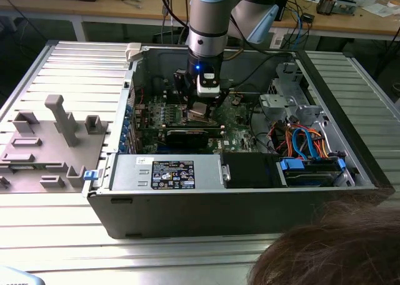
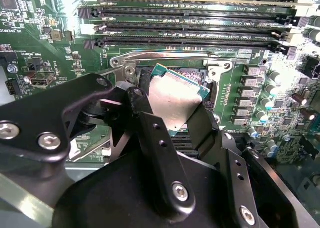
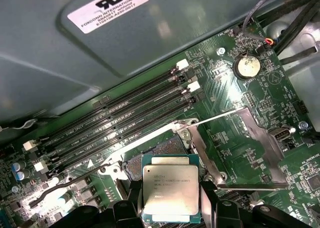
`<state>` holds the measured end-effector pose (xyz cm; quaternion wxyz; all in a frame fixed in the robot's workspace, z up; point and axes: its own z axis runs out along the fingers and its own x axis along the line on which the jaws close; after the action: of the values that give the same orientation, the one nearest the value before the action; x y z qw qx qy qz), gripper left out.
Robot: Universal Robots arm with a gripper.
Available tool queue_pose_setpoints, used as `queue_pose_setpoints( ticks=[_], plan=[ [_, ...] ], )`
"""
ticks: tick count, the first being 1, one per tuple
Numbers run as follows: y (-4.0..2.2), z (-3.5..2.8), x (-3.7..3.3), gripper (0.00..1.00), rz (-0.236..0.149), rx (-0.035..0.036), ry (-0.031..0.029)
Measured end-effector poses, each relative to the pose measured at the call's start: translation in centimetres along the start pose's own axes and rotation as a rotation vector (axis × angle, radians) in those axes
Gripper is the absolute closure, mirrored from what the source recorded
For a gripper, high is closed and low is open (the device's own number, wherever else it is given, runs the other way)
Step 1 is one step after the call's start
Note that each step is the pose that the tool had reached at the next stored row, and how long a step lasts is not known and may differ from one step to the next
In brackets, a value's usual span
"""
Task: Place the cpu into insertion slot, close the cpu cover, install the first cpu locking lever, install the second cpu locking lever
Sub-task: 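Place the cpu into insertion slot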
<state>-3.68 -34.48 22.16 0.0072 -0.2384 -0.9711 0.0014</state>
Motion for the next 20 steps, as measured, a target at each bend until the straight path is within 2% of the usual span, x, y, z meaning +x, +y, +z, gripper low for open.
queue_pose_setpoints(
  ticks=[20],
  plan=[
    [0.0,0.0,0.0,0.46,0.035,-0.0004,0.0002]
  ],
)
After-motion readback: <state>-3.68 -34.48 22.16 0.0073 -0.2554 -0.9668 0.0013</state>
